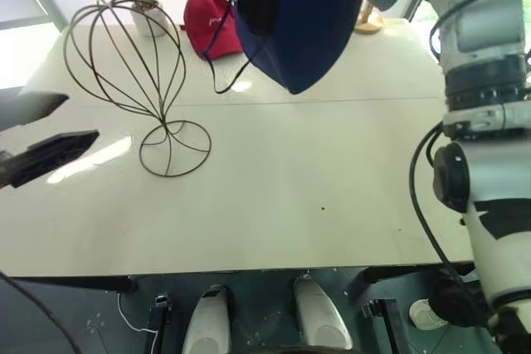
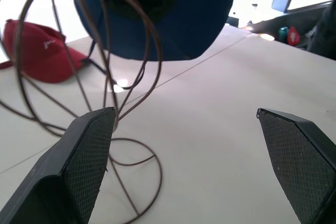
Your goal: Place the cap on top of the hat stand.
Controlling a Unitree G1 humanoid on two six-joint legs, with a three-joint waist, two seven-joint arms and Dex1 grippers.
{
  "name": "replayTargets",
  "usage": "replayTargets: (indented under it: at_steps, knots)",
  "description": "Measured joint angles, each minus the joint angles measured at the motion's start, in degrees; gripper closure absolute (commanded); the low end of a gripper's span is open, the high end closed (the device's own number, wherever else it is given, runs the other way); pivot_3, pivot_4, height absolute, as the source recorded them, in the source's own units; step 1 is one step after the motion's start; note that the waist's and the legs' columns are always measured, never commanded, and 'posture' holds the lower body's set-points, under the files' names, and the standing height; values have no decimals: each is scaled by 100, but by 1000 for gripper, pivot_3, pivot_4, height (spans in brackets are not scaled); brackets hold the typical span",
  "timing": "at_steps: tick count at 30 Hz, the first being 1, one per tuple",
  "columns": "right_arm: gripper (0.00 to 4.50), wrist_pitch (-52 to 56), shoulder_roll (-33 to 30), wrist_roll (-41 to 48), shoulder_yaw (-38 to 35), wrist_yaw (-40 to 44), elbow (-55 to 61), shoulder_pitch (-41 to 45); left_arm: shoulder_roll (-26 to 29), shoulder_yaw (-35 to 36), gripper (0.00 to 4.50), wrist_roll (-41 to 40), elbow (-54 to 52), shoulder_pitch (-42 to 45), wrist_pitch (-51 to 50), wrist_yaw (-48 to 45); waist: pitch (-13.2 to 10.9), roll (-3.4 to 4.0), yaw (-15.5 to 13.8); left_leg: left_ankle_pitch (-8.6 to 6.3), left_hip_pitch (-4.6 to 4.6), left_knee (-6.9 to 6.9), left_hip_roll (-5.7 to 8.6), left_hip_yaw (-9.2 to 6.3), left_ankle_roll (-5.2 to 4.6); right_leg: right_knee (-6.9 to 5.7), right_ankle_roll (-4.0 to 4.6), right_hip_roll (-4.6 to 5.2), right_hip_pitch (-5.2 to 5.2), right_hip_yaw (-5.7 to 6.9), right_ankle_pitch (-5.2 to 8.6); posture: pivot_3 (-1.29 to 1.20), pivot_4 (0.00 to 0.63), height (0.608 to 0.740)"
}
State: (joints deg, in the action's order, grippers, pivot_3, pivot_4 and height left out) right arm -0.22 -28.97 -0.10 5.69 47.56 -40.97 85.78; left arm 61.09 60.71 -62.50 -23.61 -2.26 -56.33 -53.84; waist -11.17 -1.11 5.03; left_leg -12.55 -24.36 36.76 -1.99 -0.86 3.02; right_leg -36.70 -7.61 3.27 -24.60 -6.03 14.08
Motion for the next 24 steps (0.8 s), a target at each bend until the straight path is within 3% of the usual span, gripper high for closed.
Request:
replayTargets:
  at_steps: [6,18,24]
  knots:
    - [4419,-1487,373,-563,341,-354,-717,348,-12,563,0,216,107,-471,28,-107,-1,1,127,1,0,-20,0,0,3,-5,1,0,-12,0,0,0,150,740]
    - [4419,-4142,809,-1100,639,-851,-400,665,-55,995,0,303,241,-762,53,-196,0,-2,257,8,16,-62,-3,-8,15,-42,11,-5,-36,3,6,0,150,740]
    - [4419,-5622,835,-2181,1040,-1873,-452,591,-55,1105,0,439,674,-859,66,-235,1,-4,246,11,17,-62,-2,-8,19,-41,29,-4,-34,3,17,0,150,740]
